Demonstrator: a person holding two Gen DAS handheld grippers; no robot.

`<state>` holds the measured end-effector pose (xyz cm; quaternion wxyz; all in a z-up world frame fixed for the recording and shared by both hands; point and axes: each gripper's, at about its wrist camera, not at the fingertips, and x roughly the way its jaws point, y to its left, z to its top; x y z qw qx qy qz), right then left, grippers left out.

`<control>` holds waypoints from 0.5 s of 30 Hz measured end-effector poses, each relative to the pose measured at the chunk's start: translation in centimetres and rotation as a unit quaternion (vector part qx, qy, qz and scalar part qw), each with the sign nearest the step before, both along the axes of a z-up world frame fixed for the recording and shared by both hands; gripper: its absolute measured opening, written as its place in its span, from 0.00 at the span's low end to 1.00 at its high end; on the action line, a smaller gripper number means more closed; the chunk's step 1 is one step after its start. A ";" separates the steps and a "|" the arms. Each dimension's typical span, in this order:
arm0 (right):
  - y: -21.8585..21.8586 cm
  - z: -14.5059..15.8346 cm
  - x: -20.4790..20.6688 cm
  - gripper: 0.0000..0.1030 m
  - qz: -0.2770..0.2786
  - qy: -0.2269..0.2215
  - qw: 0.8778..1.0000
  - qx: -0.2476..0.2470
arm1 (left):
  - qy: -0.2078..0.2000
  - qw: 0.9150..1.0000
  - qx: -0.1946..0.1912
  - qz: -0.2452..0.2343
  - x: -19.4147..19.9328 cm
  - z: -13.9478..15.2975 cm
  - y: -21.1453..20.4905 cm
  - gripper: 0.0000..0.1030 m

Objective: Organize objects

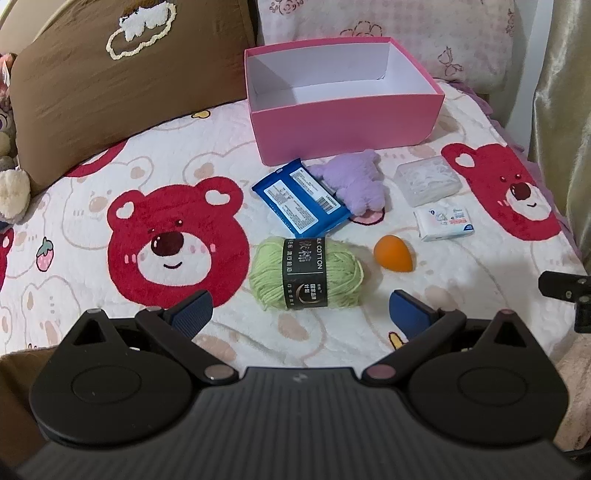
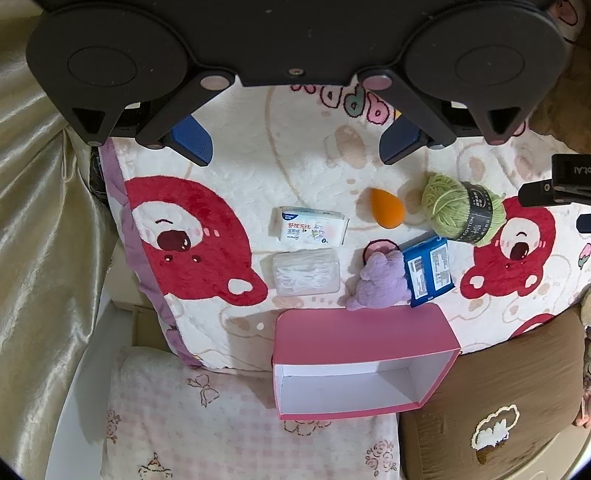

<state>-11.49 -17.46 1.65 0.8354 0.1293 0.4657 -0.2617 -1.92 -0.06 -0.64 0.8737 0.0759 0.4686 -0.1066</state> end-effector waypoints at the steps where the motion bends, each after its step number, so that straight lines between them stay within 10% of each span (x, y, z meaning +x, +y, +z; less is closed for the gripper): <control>1: 0.0 0.0 0.0 0.96 0.000 0.000 1.000 0.000 | 0.000 1.000 0.000 0.000 0.0 0.0 0.0 1.00; 15: 0.5 0.7 -0.7 0.96 -0.002 -0.007 1.000 -0.001 | -0.001 1.000 0.002 -0.009 -0.2 0.2 0.0 1.00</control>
